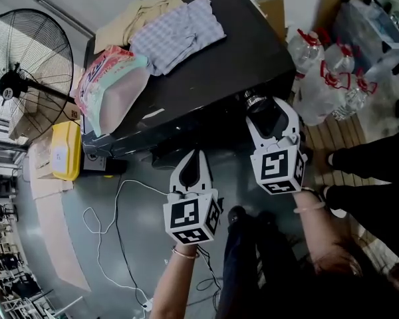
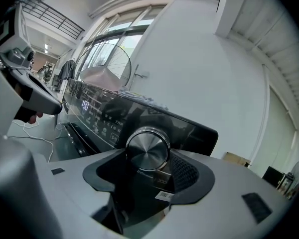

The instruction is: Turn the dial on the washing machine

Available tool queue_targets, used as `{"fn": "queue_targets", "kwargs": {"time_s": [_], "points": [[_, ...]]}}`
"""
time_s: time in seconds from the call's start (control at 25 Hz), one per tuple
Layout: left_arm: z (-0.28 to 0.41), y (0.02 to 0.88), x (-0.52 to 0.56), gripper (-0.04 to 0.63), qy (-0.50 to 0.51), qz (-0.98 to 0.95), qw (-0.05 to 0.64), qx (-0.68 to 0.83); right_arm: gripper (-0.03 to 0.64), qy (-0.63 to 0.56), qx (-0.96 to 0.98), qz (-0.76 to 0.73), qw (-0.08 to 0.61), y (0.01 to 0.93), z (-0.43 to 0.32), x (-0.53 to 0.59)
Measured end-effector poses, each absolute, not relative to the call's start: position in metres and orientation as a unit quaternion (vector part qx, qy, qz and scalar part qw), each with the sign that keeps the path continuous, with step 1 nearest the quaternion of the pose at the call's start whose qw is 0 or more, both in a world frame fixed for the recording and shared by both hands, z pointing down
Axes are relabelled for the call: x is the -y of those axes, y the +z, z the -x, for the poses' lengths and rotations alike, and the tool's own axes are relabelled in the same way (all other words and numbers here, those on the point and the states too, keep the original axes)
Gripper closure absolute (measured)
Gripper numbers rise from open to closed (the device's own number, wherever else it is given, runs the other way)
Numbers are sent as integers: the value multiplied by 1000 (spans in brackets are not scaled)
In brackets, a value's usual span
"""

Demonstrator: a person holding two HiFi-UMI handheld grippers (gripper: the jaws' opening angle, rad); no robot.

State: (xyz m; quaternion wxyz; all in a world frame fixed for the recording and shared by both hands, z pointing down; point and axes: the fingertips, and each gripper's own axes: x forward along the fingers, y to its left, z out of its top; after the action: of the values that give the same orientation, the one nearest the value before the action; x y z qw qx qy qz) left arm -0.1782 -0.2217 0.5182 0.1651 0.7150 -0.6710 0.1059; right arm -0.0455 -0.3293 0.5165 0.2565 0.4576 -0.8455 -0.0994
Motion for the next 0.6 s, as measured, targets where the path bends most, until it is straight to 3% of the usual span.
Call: {"fn": "queue_targets", "kwargs": {"time_s": [0.6], "points": [[182,517,222,581,109,-711,167,674,330,58,865,-473,158,519,44,330]]}}
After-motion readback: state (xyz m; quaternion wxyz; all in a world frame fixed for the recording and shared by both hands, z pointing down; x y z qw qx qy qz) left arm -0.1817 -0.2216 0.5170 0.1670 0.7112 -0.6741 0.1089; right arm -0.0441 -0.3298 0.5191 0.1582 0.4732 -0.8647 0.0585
